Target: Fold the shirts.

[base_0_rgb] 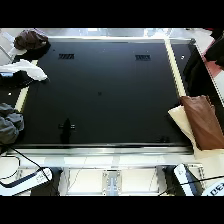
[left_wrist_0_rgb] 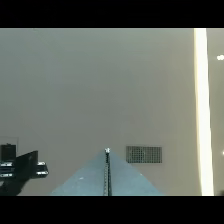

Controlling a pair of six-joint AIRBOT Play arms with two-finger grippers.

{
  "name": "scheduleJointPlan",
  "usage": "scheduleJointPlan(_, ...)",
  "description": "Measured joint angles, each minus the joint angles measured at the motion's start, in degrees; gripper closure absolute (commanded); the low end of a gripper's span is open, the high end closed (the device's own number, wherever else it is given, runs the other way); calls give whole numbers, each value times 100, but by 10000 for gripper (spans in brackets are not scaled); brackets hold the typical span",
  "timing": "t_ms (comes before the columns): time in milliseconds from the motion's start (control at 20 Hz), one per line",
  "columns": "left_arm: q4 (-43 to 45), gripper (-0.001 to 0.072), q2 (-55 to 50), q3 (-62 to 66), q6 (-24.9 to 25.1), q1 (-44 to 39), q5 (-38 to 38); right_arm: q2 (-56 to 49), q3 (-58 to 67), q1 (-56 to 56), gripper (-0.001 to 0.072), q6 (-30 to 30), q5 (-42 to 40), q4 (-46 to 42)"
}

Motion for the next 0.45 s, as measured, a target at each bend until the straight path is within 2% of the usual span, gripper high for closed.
scheduleJointPlan(100,-13,695,0,0,-11,0,0,63,70,715,445,-503,-249,815)
scheduleJointPlan(200,-22,695,0,0,-15,0,0,79,109,1600,445,-839,-581,1088)
scheduleJointPlan(450,-39,695,0,0,-17,0,0,-20,142,3661,445,-1176,-1364,638)
